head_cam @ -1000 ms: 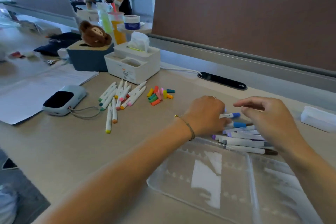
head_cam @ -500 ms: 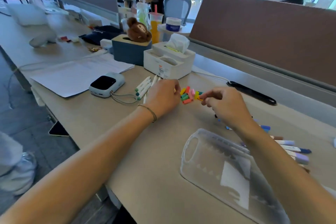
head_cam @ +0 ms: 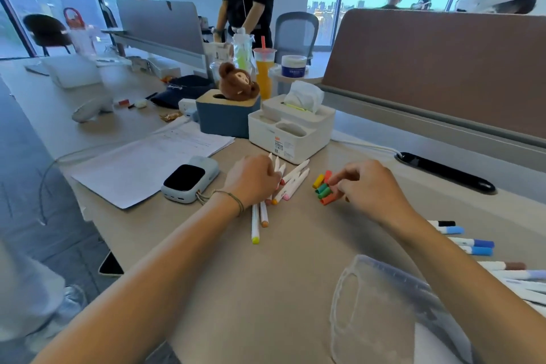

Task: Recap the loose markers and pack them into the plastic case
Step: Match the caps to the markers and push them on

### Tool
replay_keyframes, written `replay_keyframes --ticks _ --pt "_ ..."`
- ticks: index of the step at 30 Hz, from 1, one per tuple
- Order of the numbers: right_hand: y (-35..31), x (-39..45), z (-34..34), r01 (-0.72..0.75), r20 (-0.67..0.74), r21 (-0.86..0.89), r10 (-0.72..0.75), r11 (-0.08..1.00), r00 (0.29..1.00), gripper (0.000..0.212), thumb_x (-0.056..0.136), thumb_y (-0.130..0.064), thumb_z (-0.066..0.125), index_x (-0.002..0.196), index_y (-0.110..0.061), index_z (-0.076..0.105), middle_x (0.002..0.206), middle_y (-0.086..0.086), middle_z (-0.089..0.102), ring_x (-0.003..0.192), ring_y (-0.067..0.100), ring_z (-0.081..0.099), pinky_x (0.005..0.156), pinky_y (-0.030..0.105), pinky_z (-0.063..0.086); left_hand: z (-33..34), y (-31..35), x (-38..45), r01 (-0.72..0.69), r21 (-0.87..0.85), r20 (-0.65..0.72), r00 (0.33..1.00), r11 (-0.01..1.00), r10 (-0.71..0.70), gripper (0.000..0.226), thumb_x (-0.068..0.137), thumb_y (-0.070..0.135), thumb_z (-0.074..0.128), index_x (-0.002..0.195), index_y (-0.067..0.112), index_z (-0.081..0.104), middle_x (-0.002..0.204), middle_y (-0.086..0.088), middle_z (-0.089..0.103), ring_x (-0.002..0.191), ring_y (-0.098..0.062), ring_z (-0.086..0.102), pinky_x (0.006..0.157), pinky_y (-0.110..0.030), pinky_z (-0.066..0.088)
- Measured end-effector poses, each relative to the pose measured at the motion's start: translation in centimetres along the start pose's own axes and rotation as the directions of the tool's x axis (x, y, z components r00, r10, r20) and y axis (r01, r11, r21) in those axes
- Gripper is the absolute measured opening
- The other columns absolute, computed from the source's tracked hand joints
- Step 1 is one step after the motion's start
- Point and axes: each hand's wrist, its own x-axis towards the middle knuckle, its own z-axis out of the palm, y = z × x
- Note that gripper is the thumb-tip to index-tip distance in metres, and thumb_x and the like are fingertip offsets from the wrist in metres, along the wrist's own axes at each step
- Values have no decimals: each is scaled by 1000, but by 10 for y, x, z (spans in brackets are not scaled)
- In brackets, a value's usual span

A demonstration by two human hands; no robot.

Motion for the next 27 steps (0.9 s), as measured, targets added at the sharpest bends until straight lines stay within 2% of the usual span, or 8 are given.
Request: replay_keyframes --ticks 2,5,8,14,18,21,24,27 --pt "6 10 -2 -25 8 12 25 1000 1000 26 88 -2 60 80 -20 78 78 -15 70 62 -4 68 54 6 41 2 4 9 3 70 34 999 998 -5 36 91 57 58 85 22 65 84 1 63 74 -14 61 65 -31 53" --pt "14 27 -7 -48 -1 -14 48 999 999 23 86 -7 66 78 -25 78 79 -10 71 79 9 67 67 25 52 4 9 22 -20 163 74 997 986 8 45 82 67 61 78 22 65 78 1 63 74 -16 62 60 -30 50" --pt "25 42 -12 -83 -27 -42 82 996 996 28 86 -5 61 77 -27 76 79 -2 72 82 18 68 79 43 60 4 14 23 -33 191 118 993 981 11 41 80 61 67 72 21 63 74 1 60 71 -16 62 56 -29 48" --pt "37 68 -2 -81 20 -204 87 976 996 15 87 -17 67 93 -27 77 94 -3 70 87 15 66 81 41 60 -5 21 12 -88 256 136 989 963 54 30 86 47 65 77 19 58 79 0 54 73 -17 57 56 -28 43" --pt "37 83 5 -52 39 -338 70 940 997 23 90 -19 67 110 -26 75 103 -7 66 96 15 64 83 34 56 -6 16 11 -71 -7 121 990 997 71 24 87 39 63 88 18 73 75 -1 69 72 -17 66 63 -33 57" --pt "33 89 10 -51 79 -432 95 900 992 19 86 -23 70 103 -27 76 98 -5 68 92 17 64 74 31 53 -2 19 13 -79 -330 166 976 941 140 21 90 33 61 108 26 69 70 2 74 66 -12 71 74 -36 62" --pt "23 89 15 -15 107 -549 88 836 990 11 83 -23 69 90 -24 77 90 -1 71 81 18 64 65 31 53 1 28 17 -67 -486 164 972 871 167 12 93 31 60 102 26 64 69 -1 71 62 -16 67 69 -46 63" --pt "12 89 19 55 153 -685 70 727 986 8 85 -16 62 85 -17 70 86 5 65 78 22 60 65 33 50 5 34 18 -71 -558 124 978 827 167 14 97 33 56 96 20 62 74 -14 69 58 -14 56 65 -43 58"
